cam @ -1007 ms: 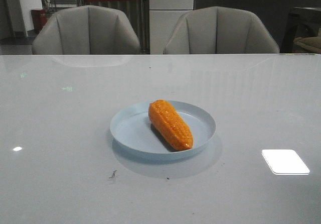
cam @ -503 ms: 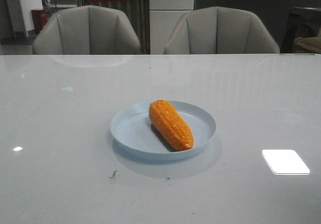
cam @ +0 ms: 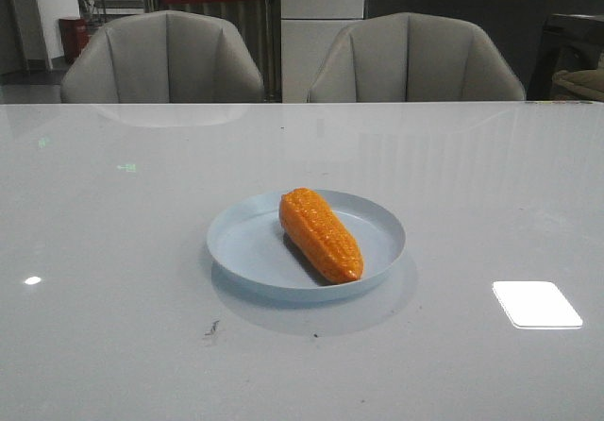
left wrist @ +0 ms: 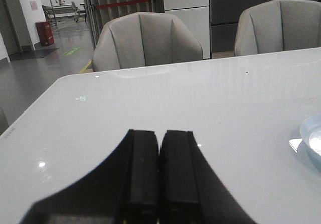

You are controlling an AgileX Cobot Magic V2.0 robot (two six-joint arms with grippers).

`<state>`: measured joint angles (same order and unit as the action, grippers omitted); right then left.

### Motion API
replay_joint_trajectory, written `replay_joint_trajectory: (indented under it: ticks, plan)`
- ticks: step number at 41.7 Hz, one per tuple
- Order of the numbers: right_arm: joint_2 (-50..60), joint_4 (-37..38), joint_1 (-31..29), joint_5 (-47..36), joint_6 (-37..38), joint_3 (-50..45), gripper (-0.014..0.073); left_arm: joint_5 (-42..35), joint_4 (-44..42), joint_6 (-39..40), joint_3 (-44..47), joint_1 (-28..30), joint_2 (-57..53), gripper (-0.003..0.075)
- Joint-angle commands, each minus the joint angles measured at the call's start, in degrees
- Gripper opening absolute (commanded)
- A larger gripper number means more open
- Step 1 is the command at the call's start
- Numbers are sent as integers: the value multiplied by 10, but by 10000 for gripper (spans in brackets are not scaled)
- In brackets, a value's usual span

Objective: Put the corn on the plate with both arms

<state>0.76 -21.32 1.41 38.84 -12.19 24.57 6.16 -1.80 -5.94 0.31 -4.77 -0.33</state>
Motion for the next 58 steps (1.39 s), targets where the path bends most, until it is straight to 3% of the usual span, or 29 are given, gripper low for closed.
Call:
replay_joint_trajectory:
  ticks: [1,14,26,39,49,58]
  plan:
    - [10,-16,3,-91,-6,-17,440,-44,5,5,22,-3,-9,89]
    - [12,-16,3,-306,-7,-118,20,-44,5,5,22,-3,-9,89]
    - [12,-15,3,-456,-7,-252,30,-44,5,5,22,-3,-9,89]
    - [12,42,1,-382,-26,-250,30,-44,5,5,22,-3,-9,89]
    - [12,192,1,-381,110,-250,30,-44,5,5,22,-3,-9,89]
    - [12,200,1,-366,122,-250,30,-44,5,5,22,-3,-9,89]
